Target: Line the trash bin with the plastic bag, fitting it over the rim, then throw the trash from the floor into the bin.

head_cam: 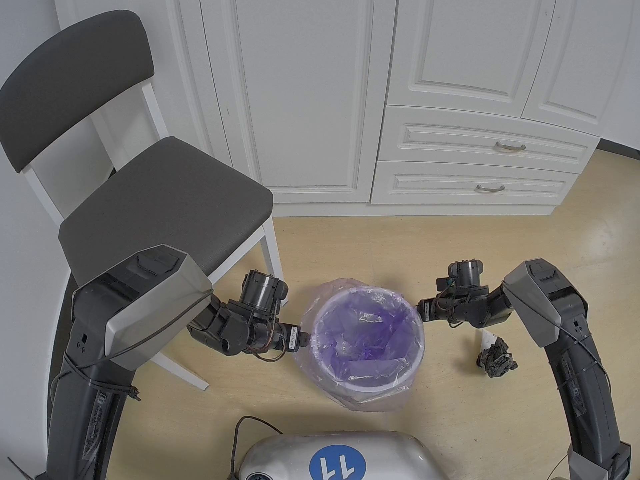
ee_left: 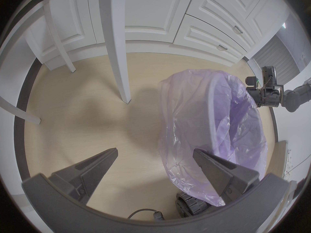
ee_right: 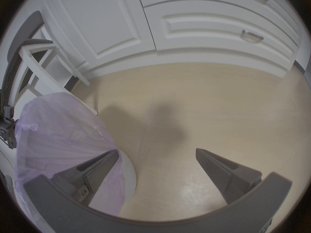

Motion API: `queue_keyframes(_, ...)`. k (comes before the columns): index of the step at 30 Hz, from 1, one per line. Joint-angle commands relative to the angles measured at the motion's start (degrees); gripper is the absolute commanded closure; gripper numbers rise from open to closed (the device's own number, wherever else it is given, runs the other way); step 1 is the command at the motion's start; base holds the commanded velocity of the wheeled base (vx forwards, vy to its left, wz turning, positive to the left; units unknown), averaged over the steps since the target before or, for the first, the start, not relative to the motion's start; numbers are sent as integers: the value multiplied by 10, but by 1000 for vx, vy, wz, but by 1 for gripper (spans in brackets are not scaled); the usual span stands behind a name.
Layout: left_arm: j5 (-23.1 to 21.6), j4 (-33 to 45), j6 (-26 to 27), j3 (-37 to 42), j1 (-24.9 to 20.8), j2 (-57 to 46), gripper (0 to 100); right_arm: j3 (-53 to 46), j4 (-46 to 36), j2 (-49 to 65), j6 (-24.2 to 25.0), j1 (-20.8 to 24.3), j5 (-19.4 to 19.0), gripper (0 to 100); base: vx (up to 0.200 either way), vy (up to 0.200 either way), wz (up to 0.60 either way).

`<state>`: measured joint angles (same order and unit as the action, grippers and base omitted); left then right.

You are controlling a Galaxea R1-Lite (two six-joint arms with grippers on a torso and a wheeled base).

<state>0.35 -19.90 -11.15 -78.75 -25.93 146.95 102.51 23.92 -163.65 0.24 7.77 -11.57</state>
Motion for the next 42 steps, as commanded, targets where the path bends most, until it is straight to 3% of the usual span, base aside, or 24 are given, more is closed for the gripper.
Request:
queue_keyframes(1,1,-1,0,4,-3,-3,0,16,-20,-4,1,1,-1,0,0,0,0)
queue_keyframes(5,2,0,2,15,0,-20,0,-54,-24,54,-5,-6,-12,0,0,0,0)
queue_keyframes(8,3,-1,4,36,1,-39,0,-96,-25,99,-10,-13,-46,0,0,0,0)
queue_keyframes(11,8,-1,6,65,1,-76,0,-145,-28,153,-51,-35,-74,0,0,0,0)
queue_keyframes(15,20,-1,10,84,-3,-117,0,-173,-29,185,-93,-54,-80,0,0,0,0)
queue_keyframes(25,25,-6,12,85,-57,-138,0,-180,-29,191,-96,-57,-82,0,0,0,0)
queue_keyframes(31,23,-73,36,63,-97,-100,0,-179,-28,188,-96,-57,-82,0,0,0,0)
queue_keyframes(32,25,-83,46,53,-101,-85,100,-179,-28,187,-96,-57,-82,0,0,0,0)
queue_keyframes(42,43,-30,54,-55,-129,-1,100,-177,-29,185,-96,-57,-82,0,0,0,0)
